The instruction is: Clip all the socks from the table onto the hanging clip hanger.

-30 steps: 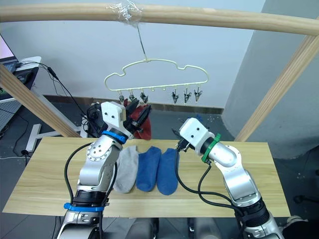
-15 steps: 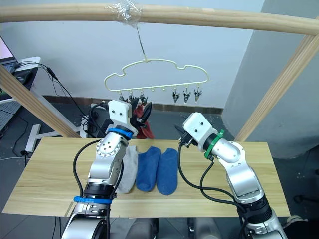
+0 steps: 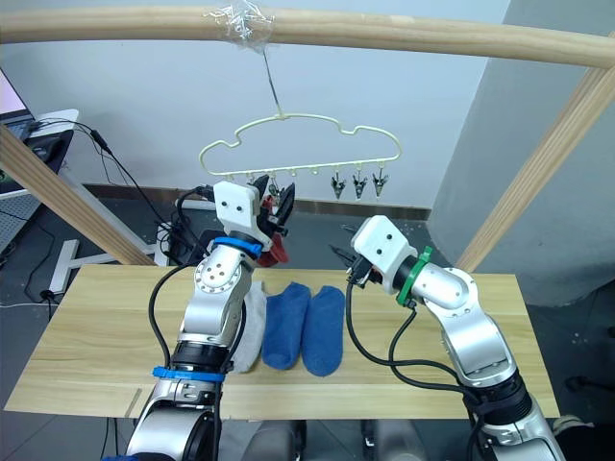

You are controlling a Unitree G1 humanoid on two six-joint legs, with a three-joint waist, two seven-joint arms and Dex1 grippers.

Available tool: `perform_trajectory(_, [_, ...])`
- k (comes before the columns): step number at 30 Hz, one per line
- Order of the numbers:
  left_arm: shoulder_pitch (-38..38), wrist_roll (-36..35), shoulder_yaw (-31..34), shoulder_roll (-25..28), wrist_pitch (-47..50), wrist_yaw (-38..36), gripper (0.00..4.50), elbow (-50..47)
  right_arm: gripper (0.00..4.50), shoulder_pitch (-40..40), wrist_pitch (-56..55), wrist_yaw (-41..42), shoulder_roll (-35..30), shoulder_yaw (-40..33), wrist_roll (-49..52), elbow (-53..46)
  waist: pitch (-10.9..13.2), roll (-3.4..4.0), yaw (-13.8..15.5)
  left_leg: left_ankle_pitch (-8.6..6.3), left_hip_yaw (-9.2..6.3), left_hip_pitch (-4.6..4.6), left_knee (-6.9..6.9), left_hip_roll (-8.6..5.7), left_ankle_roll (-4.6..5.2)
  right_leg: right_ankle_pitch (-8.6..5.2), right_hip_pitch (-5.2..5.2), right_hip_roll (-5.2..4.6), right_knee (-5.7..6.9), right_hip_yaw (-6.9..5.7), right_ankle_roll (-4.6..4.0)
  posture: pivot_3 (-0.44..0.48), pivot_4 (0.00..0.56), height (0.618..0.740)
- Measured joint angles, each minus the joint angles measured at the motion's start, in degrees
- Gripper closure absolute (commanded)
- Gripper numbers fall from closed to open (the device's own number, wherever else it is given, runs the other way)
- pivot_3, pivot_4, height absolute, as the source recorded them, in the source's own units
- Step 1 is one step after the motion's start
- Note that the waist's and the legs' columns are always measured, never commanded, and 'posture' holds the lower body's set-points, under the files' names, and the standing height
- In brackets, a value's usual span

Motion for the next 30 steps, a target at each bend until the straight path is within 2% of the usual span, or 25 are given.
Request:
perform_trajectory(2, [-0.1, 0.0, 0.0, 0.0, 0.0, 0.1, 2.04, 0.1, 2.66, 0.0, 0.0, -0.1, -0.3, 0.0, 0.1, 0.0, 0.0, 0.0, 0.0, 0.0, 0.0, 0.0, 0.0, 0.0, 0.0, 0.0, 0.0, 0.0, 0.0, 0.0, 0.0, -0.086, 0.223, 0.692])
perform_trajectory(4, [-0.4, 0.0, 0.0, 0.0, 0.1, 0.0, 2.39, 0.5, 2.66, 0.0, 0.0, -0.2, -0.3, 0.0, 0.1, 0.0, 0.0, 0.0, 0.0, 0.0, 0.0, 0.0, 0.0, 0.0, 0.0, 0.0, 0.0, 0.0, 0.0, 0.0, 0.0, -0.086, 0.223, 0.692])
perform_trajectory(5, [-0.6, 0.0, 0.0, 0.0, 0.1, 0.0, 2.58, 0.9, 2.66, 0.0, 0.1, -0.3, -0.3, 0.0, 0.2, 0.0, 0.0, 0.0, 0.0, 0.0, 0.0, 0.0, 0.0, 0.0, 0.0, 0.0, 0.0, 0.0, 0.0, 0.0, 0.0, -0.086, 0.223, 0.692])
perform_trajectory(9, [-1.2, 0.1, 0.0, 0.1, 0.1, 0.0, 3.82, 1.6, 2.66, 0.0, 0.1, -0.5, -0.4, 0.0, 0.3, 0.0, 0.0, 0.0, 0.0, 0.0, 0.0, 0.0, 0.0, 0.0, 0.0, 0.0, 0.0, 0.0, 0.01, 0.0, 0.0, -0.087, 0.223, 0.692])
perform_trajectory(11, [-1.5, 0.1, 0.0, 0.1, 0.1, 0.0, 4.25, 1.6, 2.66, 0.0, 0.4, -0.6, -0.4, 0.0, 0.4, 0.0, 0.0, 0.0, 0.0, 0.0, 0.0, 0.0, 0.0, 0.0, 0.0, 0.02, 0.0, 0.0, 0.0, 0.0, -0.03, -0.087, 0.223, 0.692])
perform_trajectory(13, [-1.5, 0.1, 0.0, 0.2, 0.1, 0.1, 4.49, 1.6, 2.66, 0.3, 0.7, -0.7, -0.4, 0.0, 0.6, 0.0, 0.0, 0.0, 0.0, 0.0, 0.0, 0.0, 0.0, 0.0, 0.0, 0.02, 0.0, 0.0, 0.0, 0.0, -0.04, -0.088, 0.222, 0.692])
perform_trajectory(14, [-1.5, 0.1, 0.0, 0.3, 0.1, 0.1, 4.49, 1.6, 2.66, 0.4, 1.1, -0.7, -0.4, 0.0, 0.8, 0.0, 0.0, 0.0, 0.0, 0.0, 0.0, 0.0, 0.0, 0.0, 0.0, 0.02, 0.0, 0.0, 0.0, 0.0, -0.04, -0.088, 0.222, 0.692])
perform_trajectory(17, [-1.5, -0.1, 0.0, 0.3, 0.6, -0.3, 4.5, 1.4, 2.14, 0.9, 2.3, -1.3, 0.2, 0.5, 0.9, 0.0, 0.0, -0.01, 0.0, 0.0, 0.0, 0.01, 0.0, 0.01, 0.0, 0.02, 0.0, 0.0, 0.01, 0.0, -0.03, -0.093, 0.223, 0.692])
perform_trajectory(23, [-1.6, -4.9, 0.4, 1.6, 6.2, -5.4, 4.5, -1.2, 0.03, 3.8, 4.3, -5.4, 4.5, 9.0, -3.4, 3.1, 0.0, -0.01, -0.1, 0.01, 0.02, 0.09, 0.01, 0.02, 0.0, -0.03, 0.0, 0.0, 0.14, 0.01, 0.05, -0.096, 0.228, 0.692])
perform_trajectory(28, [-3.3, -13.6, 1.8, 7.8, 17.7, -15.3, 4.5, -3.9, 0.03, 3.6, 2.1, -12.9, 13.2, 12.5, -7.4, 14.7, 0.0, -0.01, -0.2, 0.03, 0.05, 0.22, 0.02, 0.05, -0.01, -0.12, 0.0, 0.04, 0.32, 0.06, 0.2, -0.092, 0.234, 0.692])
perform_trajectory(30, [-3.7, -15.7, 2.0, 10.0, 21.4, -18.4, 4.5, -4.5, 0.03, 2.9, -0.9, -14.1, 14.7, 13.7, -8.2, 20.0, 0.0, -0.01, -0.2, 0.03, 0.06, 0.23, 0.03, 0.04, -0.01, -0.13, 0.0, 0.04, 0.32, 0.07, 0.22, -0.085, 0.232, 0.692])
